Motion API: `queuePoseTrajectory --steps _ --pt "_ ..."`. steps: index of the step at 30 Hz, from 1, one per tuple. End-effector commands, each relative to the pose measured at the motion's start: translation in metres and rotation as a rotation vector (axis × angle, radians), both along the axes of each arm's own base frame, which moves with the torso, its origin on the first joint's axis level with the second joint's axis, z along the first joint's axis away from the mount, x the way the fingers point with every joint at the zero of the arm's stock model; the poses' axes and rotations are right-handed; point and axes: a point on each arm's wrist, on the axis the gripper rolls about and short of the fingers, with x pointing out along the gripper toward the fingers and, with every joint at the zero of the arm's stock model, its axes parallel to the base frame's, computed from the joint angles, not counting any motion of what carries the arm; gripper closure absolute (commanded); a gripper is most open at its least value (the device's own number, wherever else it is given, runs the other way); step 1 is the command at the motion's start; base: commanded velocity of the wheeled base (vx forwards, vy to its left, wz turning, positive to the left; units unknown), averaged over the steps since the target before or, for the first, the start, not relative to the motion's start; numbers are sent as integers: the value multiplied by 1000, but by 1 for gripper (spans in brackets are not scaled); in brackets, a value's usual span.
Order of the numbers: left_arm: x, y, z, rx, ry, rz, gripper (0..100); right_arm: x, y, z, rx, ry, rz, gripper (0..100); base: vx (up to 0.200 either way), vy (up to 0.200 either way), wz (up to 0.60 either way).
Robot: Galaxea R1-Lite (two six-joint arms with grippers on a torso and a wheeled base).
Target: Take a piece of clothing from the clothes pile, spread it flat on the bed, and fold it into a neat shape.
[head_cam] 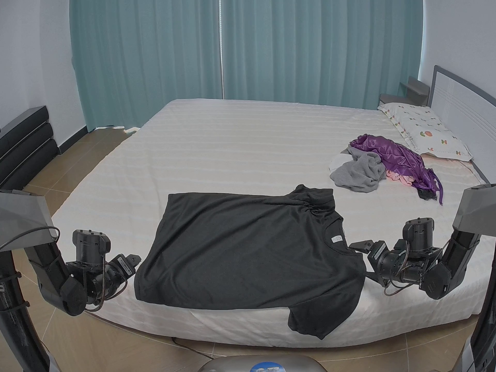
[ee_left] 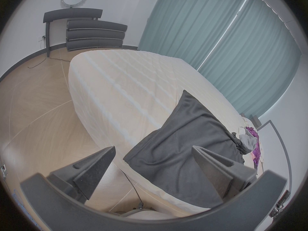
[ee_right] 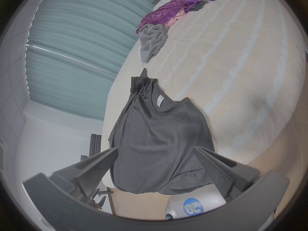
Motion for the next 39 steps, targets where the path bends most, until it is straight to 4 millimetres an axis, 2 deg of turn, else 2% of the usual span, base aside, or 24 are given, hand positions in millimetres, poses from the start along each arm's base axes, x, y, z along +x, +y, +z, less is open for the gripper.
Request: queuePoseTrajectory --steps 1,3,15,27,39 --pt "2 0 0 -1 -5 1 0 -1 -2 1 0 0 -5 0 0 200 0" --pt "2 0 -1 0 1 -1 0 -1 -2 0 -1 0 -6 0 0 200 0" --pt "8 -4 -2 -67 -14 38 0 0 -2 1 -1 -5 -5 0 0 0 0" --pt "7 -10 -6 -66 -3 16 0 1 -1 1 -3 -8 -2 0 200 0 0" --pt "9 -10 -9 -73 4 12 0 0 0 0 -5 -4 2 0 0 0 0"
